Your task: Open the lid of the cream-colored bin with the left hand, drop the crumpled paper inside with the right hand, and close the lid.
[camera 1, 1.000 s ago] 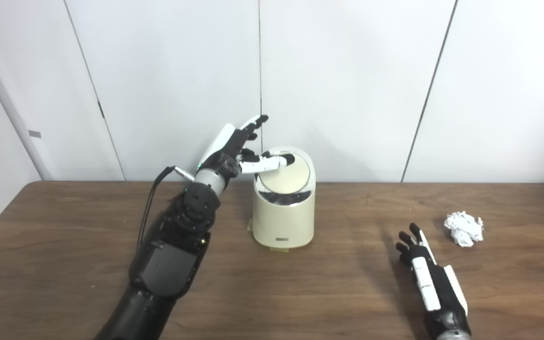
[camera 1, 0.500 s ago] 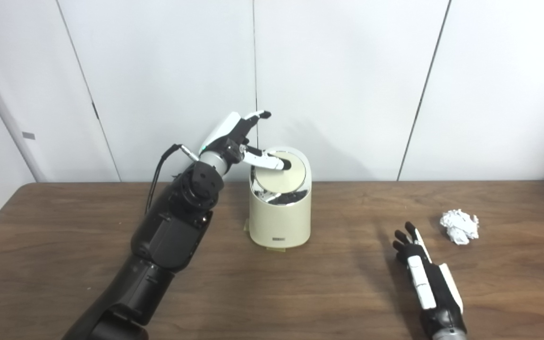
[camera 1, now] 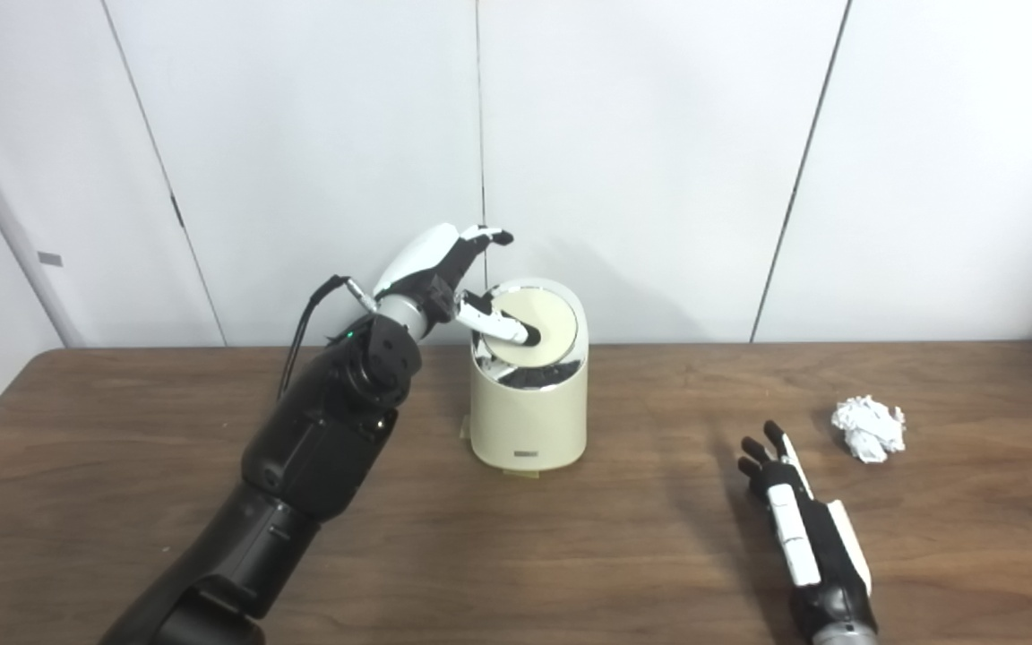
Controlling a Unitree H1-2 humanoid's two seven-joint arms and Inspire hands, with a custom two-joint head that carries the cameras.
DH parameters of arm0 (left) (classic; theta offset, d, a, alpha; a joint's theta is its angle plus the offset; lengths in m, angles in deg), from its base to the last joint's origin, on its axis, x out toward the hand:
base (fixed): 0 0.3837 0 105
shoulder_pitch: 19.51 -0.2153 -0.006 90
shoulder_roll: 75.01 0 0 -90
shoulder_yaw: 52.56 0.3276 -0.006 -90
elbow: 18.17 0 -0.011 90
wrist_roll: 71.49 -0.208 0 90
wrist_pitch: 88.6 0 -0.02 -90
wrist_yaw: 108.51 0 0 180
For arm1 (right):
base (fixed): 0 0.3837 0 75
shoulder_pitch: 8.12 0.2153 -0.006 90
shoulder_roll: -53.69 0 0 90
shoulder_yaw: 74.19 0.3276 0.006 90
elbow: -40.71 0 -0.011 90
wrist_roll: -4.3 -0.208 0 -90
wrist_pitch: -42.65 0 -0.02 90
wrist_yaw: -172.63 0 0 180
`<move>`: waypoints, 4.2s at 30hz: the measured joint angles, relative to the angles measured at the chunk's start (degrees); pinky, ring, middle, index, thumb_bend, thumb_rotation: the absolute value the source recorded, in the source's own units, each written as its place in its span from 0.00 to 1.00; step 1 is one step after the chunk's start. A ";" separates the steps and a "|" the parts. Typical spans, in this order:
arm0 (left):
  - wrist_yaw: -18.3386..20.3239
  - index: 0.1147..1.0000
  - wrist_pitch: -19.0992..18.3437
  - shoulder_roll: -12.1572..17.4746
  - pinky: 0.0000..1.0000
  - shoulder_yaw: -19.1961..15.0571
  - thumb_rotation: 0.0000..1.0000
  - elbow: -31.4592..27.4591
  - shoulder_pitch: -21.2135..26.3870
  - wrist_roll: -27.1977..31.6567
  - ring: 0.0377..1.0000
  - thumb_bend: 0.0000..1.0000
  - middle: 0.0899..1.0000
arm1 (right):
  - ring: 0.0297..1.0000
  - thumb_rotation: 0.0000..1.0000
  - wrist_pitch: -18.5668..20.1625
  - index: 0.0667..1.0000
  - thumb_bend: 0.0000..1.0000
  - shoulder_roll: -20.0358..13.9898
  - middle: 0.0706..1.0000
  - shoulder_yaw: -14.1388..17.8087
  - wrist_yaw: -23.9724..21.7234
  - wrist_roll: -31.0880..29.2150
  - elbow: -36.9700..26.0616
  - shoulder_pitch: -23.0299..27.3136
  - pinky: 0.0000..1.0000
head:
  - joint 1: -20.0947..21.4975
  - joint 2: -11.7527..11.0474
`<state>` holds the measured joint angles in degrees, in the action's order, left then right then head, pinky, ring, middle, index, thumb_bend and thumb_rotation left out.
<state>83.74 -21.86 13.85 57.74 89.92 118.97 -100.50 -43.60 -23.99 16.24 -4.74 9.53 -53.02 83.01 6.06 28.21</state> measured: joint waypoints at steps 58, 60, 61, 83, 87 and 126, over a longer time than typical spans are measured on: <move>1.46 0.87 -1.01 -6.27 0.90 -17.69 0.56 -9.34 -0.71 7.36 0.91 0.40 0.89 | 0.93 1.00 0.28 0.99 0.52 1.71 0.93 -0.09 0.77 -0.72 -0.05 0.25 0.96 | 1.23 1.32; 1.04 0.87 -0.67 -6.31 0.87 -20.53 0.56 -11.00 -2.24 11.26 0.89 0.35 0.88 | 0.92 1.00 0.34 0.99 0.52 1.78 0.93 -0.08 0.77 -0.72 -0.05 0.30 0.96 | 0.97 1.49; 1.00 0.88 -0.53 -6.20 0.87 -21.82 0.57 -12.04 -3.20 13.04 0.88 0.34 0.88 | 0.93 1.00 0.38 0.99 0.52 1.77 0.93 -0.07 0.77 -0.74 -0.05 0.32 0.96 | 0.97 1.58; -2.25 0.95 -1.94 -4.01 0.96 -29.09 0.80 -27.99 -29.60 27.63 0.95 0.41 0.93 | 0.93 1.00 3.21 1.00 0.55 1.43 0.95 0.69 0.26 -2.09 -3.04 -0.17 0.95 | 0.00 3.34; -3.43 0.95 -0.20 -5.12 0.97 -29.51 0.82 -28.70 -32.57 29.70 0.96 0.43 0.95 | 0.89 0.71 5.08 0.95 0.55 1.25 0.91 1.72 0.62 -1.89 -4.18 -0.07 0.86 | 0.00 3.69; -6.92 1.00 3.21 -4.78 0.98 -29.73 0.66 -30.12 -39.75 35.27 0.98 0.47 0.96 | 0.87 0.03 23.19 0.84 0.90 -21.70 0.83 4.88 -37.66 49.31 -15.47 22.10 0.80 | 24.07 8.70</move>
<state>76.82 -18.65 9.06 28.00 59.79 79.22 -65.23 -20.41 -45.69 21.12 -42.40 58.84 -68.49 105.11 30.14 36.91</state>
